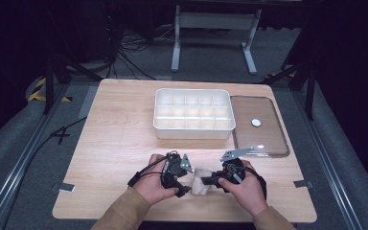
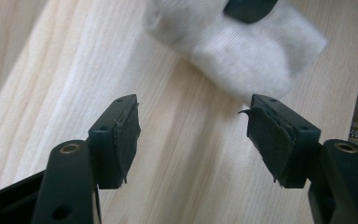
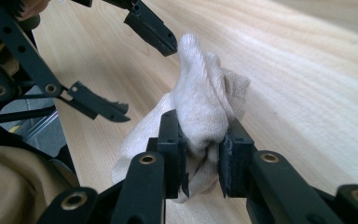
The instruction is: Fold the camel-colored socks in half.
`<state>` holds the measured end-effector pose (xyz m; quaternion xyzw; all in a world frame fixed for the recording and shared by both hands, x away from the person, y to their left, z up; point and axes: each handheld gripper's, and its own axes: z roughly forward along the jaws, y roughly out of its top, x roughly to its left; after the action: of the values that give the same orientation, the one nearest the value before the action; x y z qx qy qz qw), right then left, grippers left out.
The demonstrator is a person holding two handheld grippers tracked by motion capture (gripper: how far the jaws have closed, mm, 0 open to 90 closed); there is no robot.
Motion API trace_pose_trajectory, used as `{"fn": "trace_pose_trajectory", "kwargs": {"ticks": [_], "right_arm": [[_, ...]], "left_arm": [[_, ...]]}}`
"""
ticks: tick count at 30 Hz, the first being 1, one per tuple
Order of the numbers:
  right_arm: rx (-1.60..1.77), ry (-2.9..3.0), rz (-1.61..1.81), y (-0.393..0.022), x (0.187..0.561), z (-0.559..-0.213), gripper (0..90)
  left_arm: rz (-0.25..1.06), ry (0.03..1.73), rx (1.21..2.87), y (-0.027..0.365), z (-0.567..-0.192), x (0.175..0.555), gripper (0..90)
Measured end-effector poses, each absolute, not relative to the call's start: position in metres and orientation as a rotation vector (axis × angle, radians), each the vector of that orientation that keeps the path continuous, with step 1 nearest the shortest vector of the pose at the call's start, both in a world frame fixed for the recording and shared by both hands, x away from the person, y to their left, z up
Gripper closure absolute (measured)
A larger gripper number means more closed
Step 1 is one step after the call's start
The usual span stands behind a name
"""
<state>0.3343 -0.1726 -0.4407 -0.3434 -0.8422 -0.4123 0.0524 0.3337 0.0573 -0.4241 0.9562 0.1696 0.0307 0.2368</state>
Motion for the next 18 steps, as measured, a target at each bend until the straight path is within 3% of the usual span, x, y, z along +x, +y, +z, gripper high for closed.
{"fn": "trace_pose_trajectory", "kwargs": {"ticks": [18], "right_arm": [[-1.051, -2.663, -1.348, -0.192, 0.342, -0.413, 73.6]], "left_arm": [[0.106, 0.597, 2.555, 0.075, -0.418, 0.345, 34.9]]}}
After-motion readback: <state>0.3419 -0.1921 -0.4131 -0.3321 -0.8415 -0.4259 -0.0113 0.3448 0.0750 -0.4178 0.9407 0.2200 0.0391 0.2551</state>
